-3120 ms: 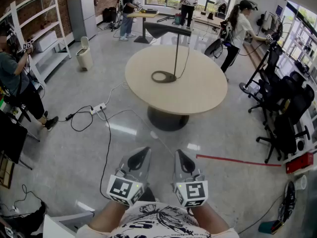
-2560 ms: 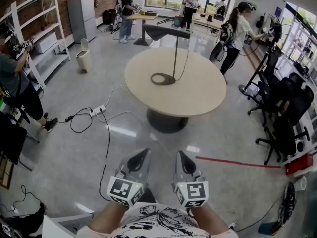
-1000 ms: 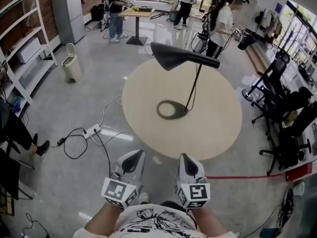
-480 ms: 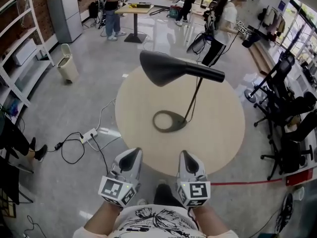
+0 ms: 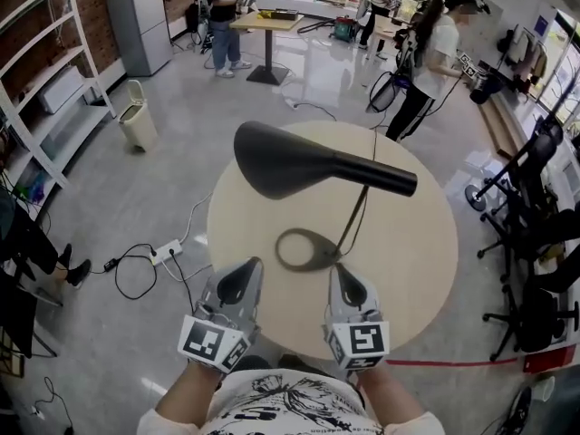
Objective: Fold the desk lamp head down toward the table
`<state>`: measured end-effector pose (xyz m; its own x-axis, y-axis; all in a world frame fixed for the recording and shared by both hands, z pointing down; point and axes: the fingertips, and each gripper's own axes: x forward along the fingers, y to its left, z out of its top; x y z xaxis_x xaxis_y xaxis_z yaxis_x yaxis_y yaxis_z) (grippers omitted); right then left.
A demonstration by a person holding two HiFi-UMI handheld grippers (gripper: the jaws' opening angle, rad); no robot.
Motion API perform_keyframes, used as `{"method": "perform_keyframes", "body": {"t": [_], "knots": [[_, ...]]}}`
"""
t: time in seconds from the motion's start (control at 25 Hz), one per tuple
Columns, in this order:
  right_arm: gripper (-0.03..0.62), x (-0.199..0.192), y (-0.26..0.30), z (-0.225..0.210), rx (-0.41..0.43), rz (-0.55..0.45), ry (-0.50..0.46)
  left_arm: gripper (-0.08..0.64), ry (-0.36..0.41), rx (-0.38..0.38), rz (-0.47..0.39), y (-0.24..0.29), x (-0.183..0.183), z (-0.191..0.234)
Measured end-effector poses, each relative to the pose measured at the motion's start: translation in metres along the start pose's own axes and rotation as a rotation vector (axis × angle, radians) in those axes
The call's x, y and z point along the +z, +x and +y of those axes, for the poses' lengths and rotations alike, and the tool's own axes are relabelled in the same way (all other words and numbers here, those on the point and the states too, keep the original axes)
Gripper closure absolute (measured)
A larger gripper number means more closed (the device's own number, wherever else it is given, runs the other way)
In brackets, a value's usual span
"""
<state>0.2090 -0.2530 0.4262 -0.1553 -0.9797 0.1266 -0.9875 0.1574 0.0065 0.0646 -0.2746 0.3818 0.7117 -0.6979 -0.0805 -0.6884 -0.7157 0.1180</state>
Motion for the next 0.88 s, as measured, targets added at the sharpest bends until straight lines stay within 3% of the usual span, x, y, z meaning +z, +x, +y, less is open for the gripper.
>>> {"method": "perform_keyframes", "body": {"t": [0.36,0.6,0.88], "knots": [[0.584,0.028,0.029,-0.019,0.001,-0.045,0.004,0.555,0.082,0.000,-0.073,0.036,0.041,0.017],[0.583,0.039,0.045,-0.006,-0.050,-0.045,-0.015,0.555,0.201,-0.043,-0.143,0.047,0.091,0.042],[0.583,0.040,0.060,0.007,-0.082,-0.041,-0.013,0.555,0.204,-0.102,-0.211,0.071,0.135,0.067]]}}
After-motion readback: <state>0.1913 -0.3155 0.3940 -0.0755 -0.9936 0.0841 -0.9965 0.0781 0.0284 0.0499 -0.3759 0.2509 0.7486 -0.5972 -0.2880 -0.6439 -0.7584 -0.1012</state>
